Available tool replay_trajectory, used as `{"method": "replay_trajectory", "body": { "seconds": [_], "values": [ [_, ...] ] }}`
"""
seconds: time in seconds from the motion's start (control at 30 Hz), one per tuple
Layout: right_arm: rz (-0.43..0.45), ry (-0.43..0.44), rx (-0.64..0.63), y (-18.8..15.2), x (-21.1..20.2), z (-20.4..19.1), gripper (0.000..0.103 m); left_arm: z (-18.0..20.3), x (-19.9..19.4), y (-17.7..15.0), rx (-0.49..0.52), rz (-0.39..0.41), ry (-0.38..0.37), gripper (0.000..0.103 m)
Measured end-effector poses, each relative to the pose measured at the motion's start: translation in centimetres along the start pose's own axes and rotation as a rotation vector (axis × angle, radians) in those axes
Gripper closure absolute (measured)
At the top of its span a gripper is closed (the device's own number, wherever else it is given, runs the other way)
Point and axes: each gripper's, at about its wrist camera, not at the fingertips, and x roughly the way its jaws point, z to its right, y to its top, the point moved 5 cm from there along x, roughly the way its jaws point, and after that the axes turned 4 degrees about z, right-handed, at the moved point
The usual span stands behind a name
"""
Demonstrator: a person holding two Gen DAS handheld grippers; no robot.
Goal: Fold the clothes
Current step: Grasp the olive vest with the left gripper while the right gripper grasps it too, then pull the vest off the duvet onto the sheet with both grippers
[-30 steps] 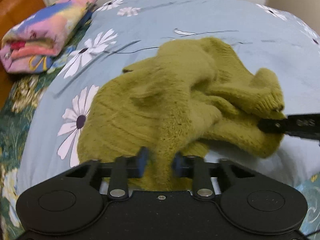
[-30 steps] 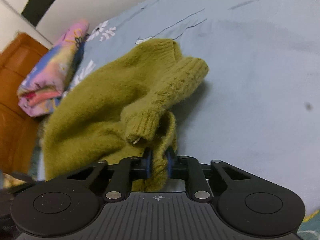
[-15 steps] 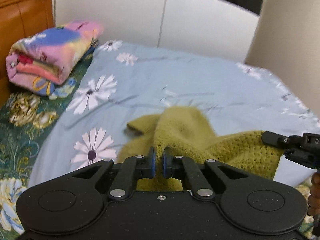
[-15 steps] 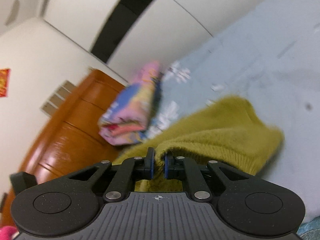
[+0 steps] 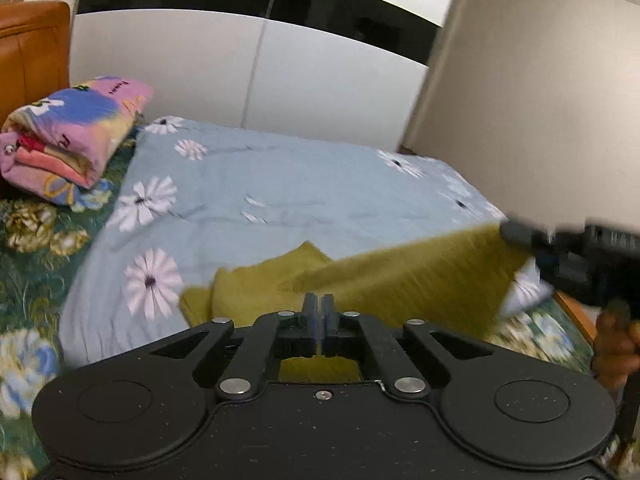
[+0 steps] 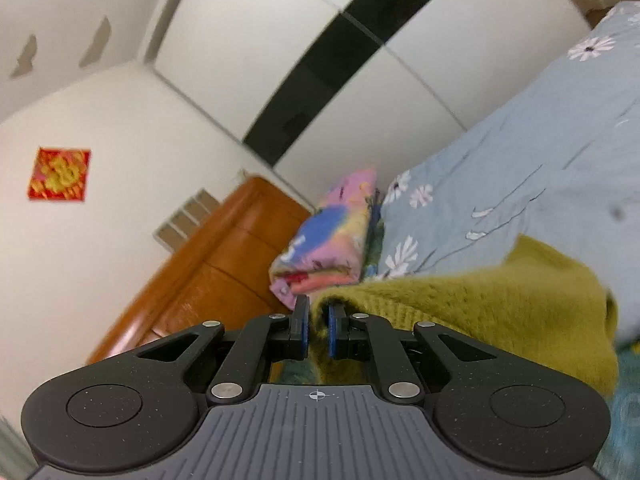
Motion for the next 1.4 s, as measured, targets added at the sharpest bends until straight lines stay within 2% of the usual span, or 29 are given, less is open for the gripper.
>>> {"method": "replay_trajectory", "body": {
  "seconds": [0.07,0.13,0.2,0.33,0.4,0.53,0.57,0.6,0.67,0.77,0.83,0.9,1.0,1.1,1.27,1.33,1.4],
  "values": [
    [0.066,0.023,-0.011,-0.2,-3.0,-2.2,0.102,0.5,-2.5,-2.4,-0.004,-0.018,-0.017,0.102],
    [0.092,0.001,-0.089,-0.1,-5.8,-4.8,0.102,0.5,-5.0,-4.9,-0.017,-0.041,-0.032,0.100],
    [0.081,-0.045,-0.147,-0.4,-7.6,-6.4,0.102,0.1,-6.0,-6.6,-0.024,-0.067,-0.024,0.096],
    [0.039,-0.147,-0.136,-3.0,-9.8,-6.0,0.102,-0.8,-7.6,-9.8,-0.038,-0.122,-0.001,0.094],
    [0.021,-0.184,-0.119,-4.7,-10.4,-5.3,0.102,-1.2,-8.4,-11.3,-0.044,-0.149,0.010,0.083],
    [-0.044,-0.282,-0.088,-8.3,-11.4,-2.9,0.101,-2.1,-10.0,-14.5,-0.057,-0.204,0.033,0.079],
    [-0.059,-0.310,-0.083,-9.2,-11.6,-2.1,0.101,-2.3,-10.4,-15.3,-0.061,-0.217,0.039,0.072],
    [-0.077,-0.345,-0.075,-9.9,-11.4,-1.0,0.101,-2.4,-10.1,-15.9,-0.065,-0.235,0.051,0.064],
    [-0.121,-0.420,-0.054,-11.3,-10.9,1.7,0.101,-2.6,-8.9,-17.1,-0.074,-0.272,0.078,0.062],
    [-0.184,-0.566,-0.046,-13.4,-10.5,5.8,0.100,-2.8,-7.3,-18.9,-0.087,-0.328,0.120,0.052],
    [-0.209,-0.650,-0.020,-14.2,-9.6,9.1,0.096,-3.0,-5.9,-20.2,-0.091,-0.367,0.151,0.049],
    [-0.240,-0.703,0.013,-14.9,-8.7,12.3,0.078,-3.0,-4.0,-21.4,-0.082,-0.402,0.193,0.046],
    [-0.299,-0.768,0.037,-16.3,-7.4,17.0,0.059,-2.7,-0.8,-23.4,-0.067,-0.440,0.239,0.035],
    [-0.340,-0.811,0.057,-17.6,-6.0,20.7,0.042,-2.3,2.5,-25.4,-0.061,-0.475,0.266,0.031],
    [-0.419,-0.839,0.052,-19.0,-2.7,26.2,0.027,-2.1,7.3,-28.4,-0.019,-0.539,0.275,0.023],
    [-0.456,-0.850,0.047,-19.4,-1.3,28.0,0.027,-2.5,8.9,-29.6,-0.037,-0.576,0.275,0.023],
    [-0.472,-0.868,0.054,-19.9,-0.3,29.6,0.027,-2.6,9.5,-30.0,-0.108,-0.585,0.284,0.023]
  ]
}}
